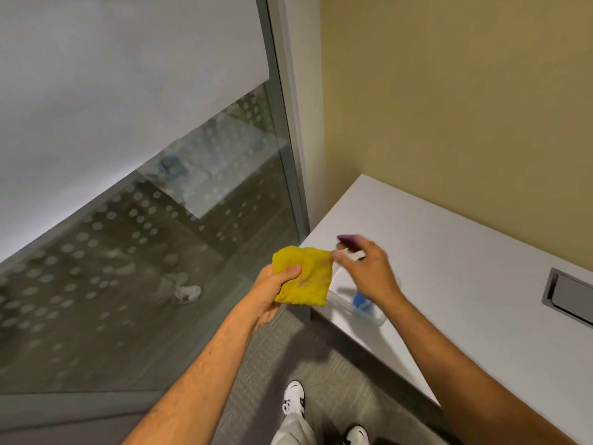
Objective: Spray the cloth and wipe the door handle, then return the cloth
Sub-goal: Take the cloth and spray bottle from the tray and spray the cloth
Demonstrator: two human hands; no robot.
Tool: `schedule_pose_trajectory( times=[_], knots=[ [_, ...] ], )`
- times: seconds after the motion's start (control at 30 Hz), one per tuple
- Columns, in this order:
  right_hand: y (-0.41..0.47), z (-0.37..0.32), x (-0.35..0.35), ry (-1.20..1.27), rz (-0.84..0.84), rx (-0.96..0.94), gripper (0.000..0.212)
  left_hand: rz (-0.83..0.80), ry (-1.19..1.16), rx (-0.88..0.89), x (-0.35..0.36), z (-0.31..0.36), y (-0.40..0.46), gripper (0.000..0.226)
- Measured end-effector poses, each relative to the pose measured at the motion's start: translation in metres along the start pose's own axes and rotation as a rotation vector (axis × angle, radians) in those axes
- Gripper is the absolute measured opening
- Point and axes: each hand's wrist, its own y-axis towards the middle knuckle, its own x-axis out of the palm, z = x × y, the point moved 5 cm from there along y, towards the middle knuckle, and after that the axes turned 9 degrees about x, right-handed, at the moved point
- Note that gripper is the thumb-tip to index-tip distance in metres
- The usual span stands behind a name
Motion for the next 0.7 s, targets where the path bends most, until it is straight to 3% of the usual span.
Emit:
schedule_pose_trajectory(
  times=[0.07,0.13,0.3,0.47,0.63,0.7],
  knots=[
    [0.013,0.007,-0.032,0.052,0.191,0.012,0.027,0.069,0.012,0.029,-0.003,-0.001,0.005,0.03],
    [0.025,0.027,-0.057,0.032,0.224,0.044,0.034,0.109,0.028,0.06,-0.006,0.0,0.01,0.022],
    [0.033,0.106,-0.072,-0.056,-0.021,0.186,0.062,0.178,0.052,0.102,-0.008,0.005,0.018,0.016],
    [0.028,0.163,-0.04,-0.121,-0.229,0.288,0.096,0.218,-0.004,0.061,-0.005,0.003,0.024,0.016],
    [0.046,0.167,-0.002,0.11,-0.157,0.313,0.092,0.193,-0.079,0.0,-0.004,0.003,0.027,0.031],
    [0.058,0.162,0.004,0.199,-0.106,0.322,0.08,0.198,-0.096,-0.008,-0.004,0.006,0.028,0.039]
  ],
)
